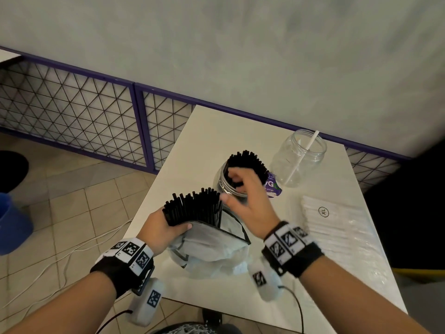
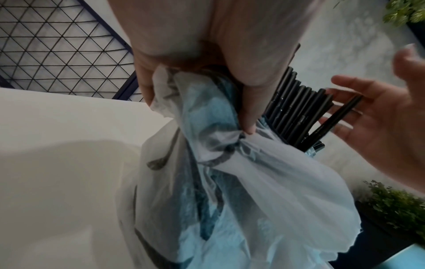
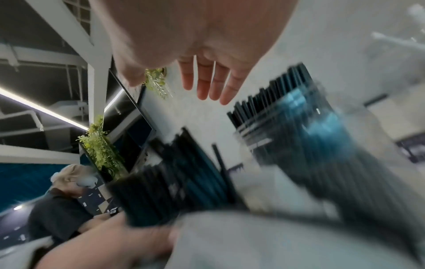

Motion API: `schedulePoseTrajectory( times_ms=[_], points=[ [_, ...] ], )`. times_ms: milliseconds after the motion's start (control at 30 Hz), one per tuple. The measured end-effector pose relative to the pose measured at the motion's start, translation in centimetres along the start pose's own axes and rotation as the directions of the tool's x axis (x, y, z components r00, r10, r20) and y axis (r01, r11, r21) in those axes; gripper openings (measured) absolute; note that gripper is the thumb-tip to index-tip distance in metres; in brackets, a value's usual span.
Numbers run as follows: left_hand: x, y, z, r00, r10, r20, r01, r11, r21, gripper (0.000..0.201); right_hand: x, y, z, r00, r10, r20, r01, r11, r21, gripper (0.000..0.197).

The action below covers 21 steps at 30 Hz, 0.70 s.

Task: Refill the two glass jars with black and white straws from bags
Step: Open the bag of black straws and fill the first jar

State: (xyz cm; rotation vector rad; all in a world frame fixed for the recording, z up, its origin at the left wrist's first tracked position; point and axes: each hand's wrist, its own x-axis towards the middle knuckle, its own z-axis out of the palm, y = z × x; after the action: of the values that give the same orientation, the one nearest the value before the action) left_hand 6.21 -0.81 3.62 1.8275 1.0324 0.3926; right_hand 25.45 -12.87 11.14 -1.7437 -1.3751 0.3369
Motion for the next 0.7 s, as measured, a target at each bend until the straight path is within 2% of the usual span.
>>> schedulePoseTrajectory(
  times_ms=[67,167,300,367,433,500,700],
  points=[
    [0.0,-0.1,0.0,1.0,0.011,0.016,-0.011,1.0,0.01,0.039,-2.3,0.2,1.6,0.991,0.113,0.07,-0.121,0.985,0.124,0.076],
    [-0.1,-0.1,0.0,0.999,0.033,0.021,-0.034,0.999,0.03,0.035,-3.7,0.6,3.5,0.969,0.223,0.103,-0.241,0.947,0.211,0.095],
    [-0.5,-0.2,0.1,0.998,0.032,0.047,-0.031,0.999,-0.028,0.037,-3.1,0.7,4.9,0.93,0.334,0.152,-0.365,0.882,0.297,0.101],
    [-0.6,-0.2,0.2,0.998,0.025,0.059,-0.022,0.999,-0.046,0.048,-2.7,0.8,5.5,0.917,0.375,0.138,-0.399,0.878,0.263,0.085],
    [-0.7,-0.3,0.2,0.997,0.027,0.068,-0.023,0.998,-0.05,0.056,-2.3,0.7,5.8,0.909,0.399,0.122,-0.417,0.88,0.228,0.054],
    [-0.6,-0.4,0.2,0.996,0.04,0.077,-0.038,0.999,-0.033,0.056,-2.2,0.2,5.8,0.9,0.417,0.129,-0.436,0.87,0.231,0.03],
    [-0.3,-0.9,-0.1,0.998,0.033,0.061,-0.033,0.999,0.0,0.044,-1.8,-0.5,5.0,0.889,0.44,0.125,-0.455,0.826,0.333,0.014]
  ],
)
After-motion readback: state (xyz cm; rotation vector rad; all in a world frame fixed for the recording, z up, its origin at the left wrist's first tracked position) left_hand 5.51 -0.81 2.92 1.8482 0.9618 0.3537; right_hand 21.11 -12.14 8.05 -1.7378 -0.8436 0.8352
